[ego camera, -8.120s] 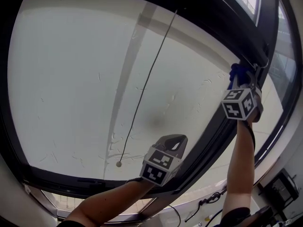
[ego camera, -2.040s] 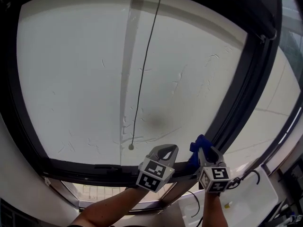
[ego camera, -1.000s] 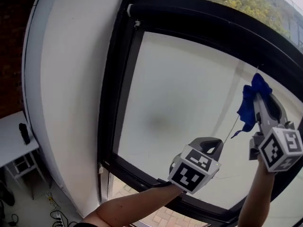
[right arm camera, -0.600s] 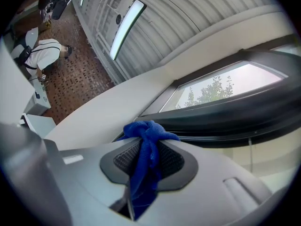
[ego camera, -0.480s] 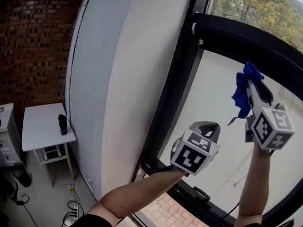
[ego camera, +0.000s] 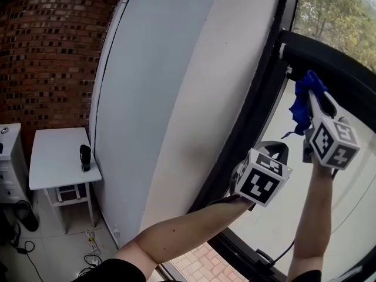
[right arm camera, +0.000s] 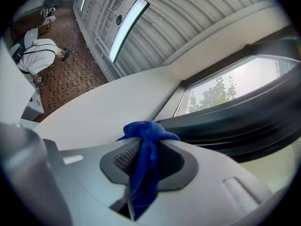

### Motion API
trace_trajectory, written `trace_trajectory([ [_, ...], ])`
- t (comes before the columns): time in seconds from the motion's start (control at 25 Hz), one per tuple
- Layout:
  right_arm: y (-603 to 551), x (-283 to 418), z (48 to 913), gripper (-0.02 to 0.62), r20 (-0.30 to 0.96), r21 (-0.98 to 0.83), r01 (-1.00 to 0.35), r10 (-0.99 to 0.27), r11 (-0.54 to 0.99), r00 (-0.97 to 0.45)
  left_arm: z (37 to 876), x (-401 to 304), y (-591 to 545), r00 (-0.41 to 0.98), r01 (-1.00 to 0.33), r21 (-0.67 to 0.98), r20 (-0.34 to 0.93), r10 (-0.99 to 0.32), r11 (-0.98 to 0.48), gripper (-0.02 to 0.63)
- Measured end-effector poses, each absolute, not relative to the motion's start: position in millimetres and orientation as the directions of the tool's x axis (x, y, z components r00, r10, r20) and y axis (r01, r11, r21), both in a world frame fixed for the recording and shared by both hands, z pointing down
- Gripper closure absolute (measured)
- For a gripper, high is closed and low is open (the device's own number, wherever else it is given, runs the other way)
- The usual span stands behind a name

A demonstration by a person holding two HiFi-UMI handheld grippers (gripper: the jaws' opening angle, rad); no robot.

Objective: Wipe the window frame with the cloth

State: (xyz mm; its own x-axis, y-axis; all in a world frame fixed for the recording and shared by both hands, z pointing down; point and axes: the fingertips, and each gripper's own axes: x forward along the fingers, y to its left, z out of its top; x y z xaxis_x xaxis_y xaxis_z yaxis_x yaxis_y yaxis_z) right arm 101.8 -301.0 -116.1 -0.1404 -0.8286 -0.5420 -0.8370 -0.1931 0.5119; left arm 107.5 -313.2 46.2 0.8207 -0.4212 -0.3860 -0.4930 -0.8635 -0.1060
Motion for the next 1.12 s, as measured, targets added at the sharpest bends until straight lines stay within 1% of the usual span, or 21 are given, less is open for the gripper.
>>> trace_trajectory([
  [0.12,-325.5,103.1,-127.0,0.496,-0.554,0.520,-0.829,-0.820,-0.205,-0.144,36.9,109.3,-330.8,0.812,-0.509,-0.111,-0.393,-0.432,-0.854,0.613],
  [0.24,-345.2,105.6,-133.6,0.497,-0.556,0.520,-0.819,-0.824,-0.244,-0.108,33.5,116.0,-345.6,0.816,-0.510,-0.126,-0.385,-0.431,-0.851,0.614],
  [0.36,-367.7,109.9,-132.4,0.495,-0.569,0.504,-0.821,-0.818,-0.269,-0.081,42.9,114.2,-359.1,0.827,-0.493,-0.120,-0.372,-0.422,-0.862,0.614],
  [0.52,-391.9,119.5,-134.0,0.495,-0.591,0.490,-0.818,-0.805,-0.303,-0.056,53.1,110.6,-375.7,0.823,-0.507,-0.117,-0.361,-0.439,-0.854,0.612],
  [0.68,-401.8,101.3,-133.5,0.495,-0.578,0.553,-0.739,-0.816,-0.385,-0.008,60.2,100.7,-376.3,0.823,-0.513,-0.137,-0.358,-0.441,-0.847,0.614],
  [0.8,-405.9,96.1,-128.8,0.495,-0.593,0.575,-0.689,-0.805,-0.442,0.022,70.6,99.6,-376.5,0.826,-0.509,-0.139,-0.358,-0.436,-0.849,0.614],
  [1.12,-405.5,97.1,-122.6,0.497,-0.596,0.621,-0.625,-0.803,-0.472,0.013,77.7,106.9,-378.3,0.831,-0.504,-0.147,-0.352,-0.431,-0.851,0.614],
])
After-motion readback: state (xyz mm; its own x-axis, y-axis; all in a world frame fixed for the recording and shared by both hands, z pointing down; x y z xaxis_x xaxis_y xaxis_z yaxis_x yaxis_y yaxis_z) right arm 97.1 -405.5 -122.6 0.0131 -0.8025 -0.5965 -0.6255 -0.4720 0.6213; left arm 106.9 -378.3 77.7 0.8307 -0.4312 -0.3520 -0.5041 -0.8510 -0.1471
